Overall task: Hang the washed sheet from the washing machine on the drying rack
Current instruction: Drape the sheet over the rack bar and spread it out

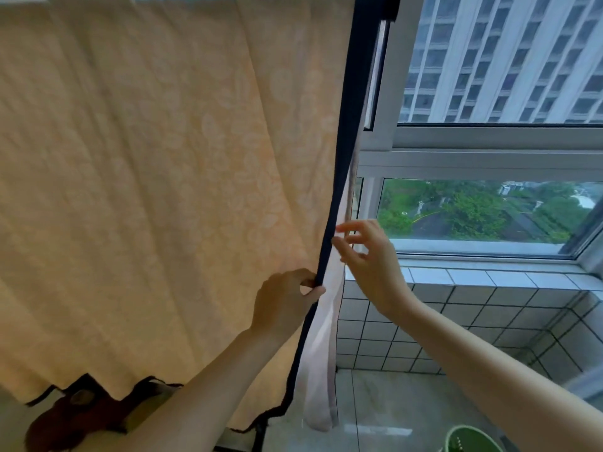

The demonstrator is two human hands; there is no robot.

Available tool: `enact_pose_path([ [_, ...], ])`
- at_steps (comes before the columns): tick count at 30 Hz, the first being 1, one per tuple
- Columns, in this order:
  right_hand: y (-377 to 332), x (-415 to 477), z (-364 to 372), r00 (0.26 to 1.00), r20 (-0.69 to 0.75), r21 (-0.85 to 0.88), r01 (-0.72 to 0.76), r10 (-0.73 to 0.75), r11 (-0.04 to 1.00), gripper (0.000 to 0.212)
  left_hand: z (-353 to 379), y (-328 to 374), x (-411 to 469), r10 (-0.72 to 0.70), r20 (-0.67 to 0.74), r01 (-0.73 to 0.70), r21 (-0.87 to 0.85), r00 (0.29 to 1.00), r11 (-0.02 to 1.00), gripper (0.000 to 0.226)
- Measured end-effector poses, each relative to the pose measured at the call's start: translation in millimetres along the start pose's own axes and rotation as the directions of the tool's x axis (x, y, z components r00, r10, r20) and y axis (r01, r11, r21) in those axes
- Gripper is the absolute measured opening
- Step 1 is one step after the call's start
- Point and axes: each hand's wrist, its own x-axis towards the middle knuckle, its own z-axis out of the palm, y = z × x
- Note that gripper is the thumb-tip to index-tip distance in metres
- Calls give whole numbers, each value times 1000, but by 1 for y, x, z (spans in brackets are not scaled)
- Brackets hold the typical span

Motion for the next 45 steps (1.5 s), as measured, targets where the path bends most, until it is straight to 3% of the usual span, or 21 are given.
enact_pose_path([
  [3,3,-3,17,981,158,-8,-109,109,994,21,-5,-7,0,-25,2,25,-27,1000,999,23],
  [6,9,0,23,972,156,97,-194,177,976,14,-30,-21,3,-110,-211,86,-116,971,989,15],
  [8,10,4,26,973,145,111,-196,179,974,9,-55,-38,8,-197,-469,140,-155,861,978,14],
  [10,8,5,30,976,146,94,-178,163,980,3,-75,-61,15,-293,-648,242,-169,703,955,33],
  [12,5,6,35,976,149,85,-172,158,981,16,-86,-85,21,-406,-696,357,-225,593,907,57],
  [16,-1,5,44,976,111,81,-195,185,978,24,-97,-114,29,-574,-616,453,-362,540,815,85],
  [19,-7,1,51,978,87,115,-197,188,974,22,-97,-122,33,-596,-587,469,-374,548,800,81],
  [22,-14,-6,54,980,95,193,-189,174,963,30,-94,-125,35,-519,-622,435,-300,586,849,47],
  [25,-19,-17,51,987,120,206,-126,102,970,39,-94,-125,35,-524,-657,442,-308,542,842,25],
  [28,-12,-22,47,992,108,63,-67,60,996,17,-95,-128,30,-478,-685,474,-216,550,854,21],
  [31,2,-25,45,998,32,-139,-58,63,989,16,-87,-128,22,-419,-686,443,-156,594,883,19],
  [39,26,-24,28,992,-119,-235,-80,53,969,15,-47,-123,0,-342,-629,359,-105,698,927,17],
  [45,35,-24,27,993,-40,-225,-121,115,967,20,-26,-122,-17,-354,-587,378,-86,728,922,16],
])
